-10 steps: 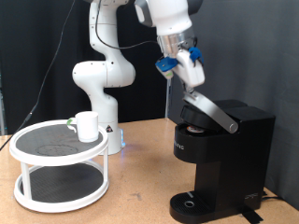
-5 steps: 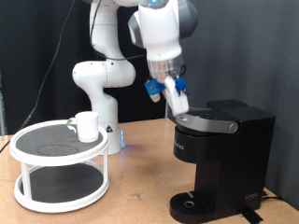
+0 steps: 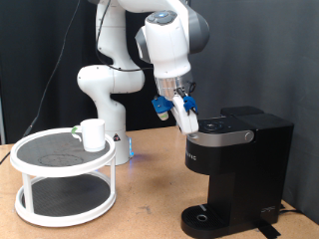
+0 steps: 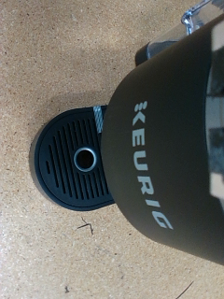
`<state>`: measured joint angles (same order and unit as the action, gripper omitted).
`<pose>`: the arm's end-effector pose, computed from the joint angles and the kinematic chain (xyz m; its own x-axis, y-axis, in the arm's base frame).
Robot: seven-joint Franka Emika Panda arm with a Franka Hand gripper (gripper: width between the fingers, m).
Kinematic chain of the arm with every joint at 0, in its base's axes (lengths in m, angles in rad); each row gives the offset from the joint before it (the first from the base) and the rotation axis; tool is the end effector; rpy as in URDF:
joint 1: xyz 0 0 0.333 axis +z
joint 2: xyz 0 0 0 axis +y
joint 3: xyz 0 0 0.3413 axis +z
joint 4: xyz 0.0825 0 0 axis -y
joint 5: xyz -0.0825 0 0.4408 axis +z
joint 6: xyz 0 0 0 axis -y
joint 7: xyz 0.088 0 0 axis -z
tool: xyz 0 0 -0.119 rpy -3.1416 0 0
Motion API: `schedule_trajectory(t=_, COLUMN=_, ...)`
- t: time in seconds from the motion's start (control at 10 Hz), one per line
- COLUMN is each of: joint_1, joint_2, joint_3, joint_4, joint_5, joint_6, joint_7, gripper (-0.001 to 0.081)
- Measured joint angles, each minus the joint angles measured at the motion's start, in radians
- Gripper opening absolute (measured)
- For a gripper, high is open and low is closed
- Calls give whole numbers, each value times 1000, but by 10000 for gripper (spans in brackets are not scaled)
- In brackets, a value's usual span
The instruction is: Make a cup of coffee with the keurig machine
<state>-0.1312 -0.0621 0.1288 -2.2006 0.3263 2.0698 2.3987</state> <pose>0.5586 0.0190 0.3889 -0.8428 -0.5264 -0.1119 -0.5364 0.8049 0.2538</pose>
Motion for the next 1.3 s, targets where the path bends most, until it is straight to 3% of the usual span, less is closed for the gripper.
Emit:
schedule_trajectory(t=0.7, joint_1=-6, joint_2=-94, joint_3=-43, joint_4=-65, joint_5=74, joint_6=-10, joint_7=-117, gripper=0)
schedule_trajectory(t=0.8, joint_1=-6, joint_2=-113, joint_3=-49, joint_4=-74, joint_5=103, joint_6=-11, joint_7=-147, gripper=0)
schedule_trajectory(t=1.0, joint_1=-2, joint_2=-143, joint_3=-58, joint_4=-83, joint_5=268, joint_6=-10, joint_7=-257, gripper=0)
schedule_trajectory(t=1.3, joint_1=-4, joint_2=-147, joint_3=-62, joint_4=-91, joint_5=240, joint_6=-62, joint_7=-250, gripper=0)
